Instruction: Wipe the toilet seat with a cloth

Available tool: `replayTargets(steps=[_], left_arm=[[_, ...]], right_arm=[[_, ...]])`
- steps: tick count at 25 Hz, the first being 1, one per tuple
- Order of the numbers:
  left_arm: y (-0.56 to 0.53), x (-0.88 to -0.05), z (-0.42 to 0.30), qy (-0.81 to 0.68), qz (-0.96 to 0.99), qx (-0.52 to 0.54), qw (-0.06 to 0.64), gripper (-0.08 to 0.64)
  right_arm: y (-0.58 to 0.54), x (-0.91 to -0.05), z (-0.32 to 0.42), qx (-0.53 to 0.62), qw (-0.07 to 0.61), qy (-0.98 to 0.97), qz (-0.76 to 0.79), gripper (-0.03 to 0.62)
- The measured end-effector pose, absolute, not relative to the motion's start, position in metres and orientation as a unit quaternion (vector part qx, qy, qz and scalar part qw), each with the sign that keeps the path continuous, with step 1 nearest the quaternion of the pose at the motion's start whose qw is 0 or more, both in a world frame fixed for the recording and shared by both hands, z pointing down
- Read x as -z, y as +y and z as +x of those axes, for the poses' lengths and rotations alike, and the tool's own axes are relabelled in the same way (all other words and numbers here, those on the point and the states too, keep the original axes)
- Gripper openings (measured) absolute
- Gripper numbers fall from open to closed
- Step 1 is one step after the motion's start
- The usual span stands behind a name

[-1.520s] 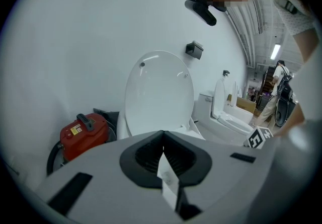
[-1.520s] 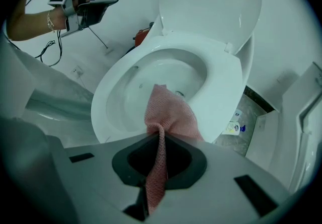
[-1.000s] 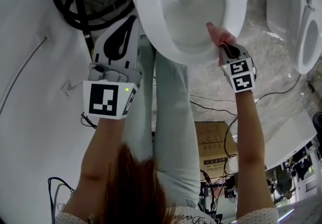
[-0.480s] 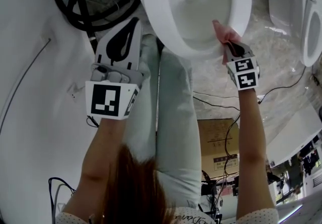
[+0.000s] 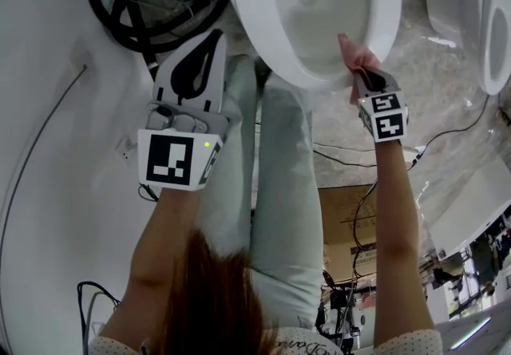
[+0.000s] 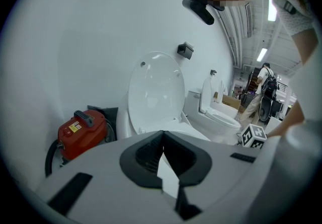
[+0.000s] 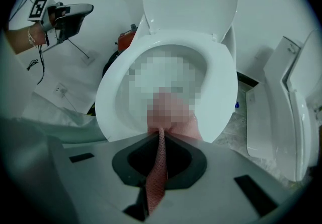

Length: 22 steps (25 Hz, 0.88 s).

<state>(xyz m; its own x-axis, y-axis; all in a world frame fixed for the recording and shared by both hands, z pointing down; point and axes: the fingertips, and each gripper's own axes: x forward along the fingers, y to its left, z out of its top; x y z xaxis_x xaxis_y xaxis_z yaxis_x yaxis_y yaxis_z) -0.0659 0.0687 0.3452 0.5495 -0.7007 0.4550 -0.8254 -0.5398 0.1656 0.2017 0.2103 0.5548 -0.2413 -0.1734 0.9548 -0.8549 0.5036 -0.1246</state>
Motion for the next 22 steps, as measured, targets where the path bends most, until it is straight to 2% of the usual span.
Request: replayTargets(steps=[22], left_arm=[[0.075,-0.348,-0.093,-0.439,0.86,-0.17,0.198,0.002]], right_arm=[[0.242,-0.556,0.148,-0.406,0.442,-0.7,0.387,0.026]])
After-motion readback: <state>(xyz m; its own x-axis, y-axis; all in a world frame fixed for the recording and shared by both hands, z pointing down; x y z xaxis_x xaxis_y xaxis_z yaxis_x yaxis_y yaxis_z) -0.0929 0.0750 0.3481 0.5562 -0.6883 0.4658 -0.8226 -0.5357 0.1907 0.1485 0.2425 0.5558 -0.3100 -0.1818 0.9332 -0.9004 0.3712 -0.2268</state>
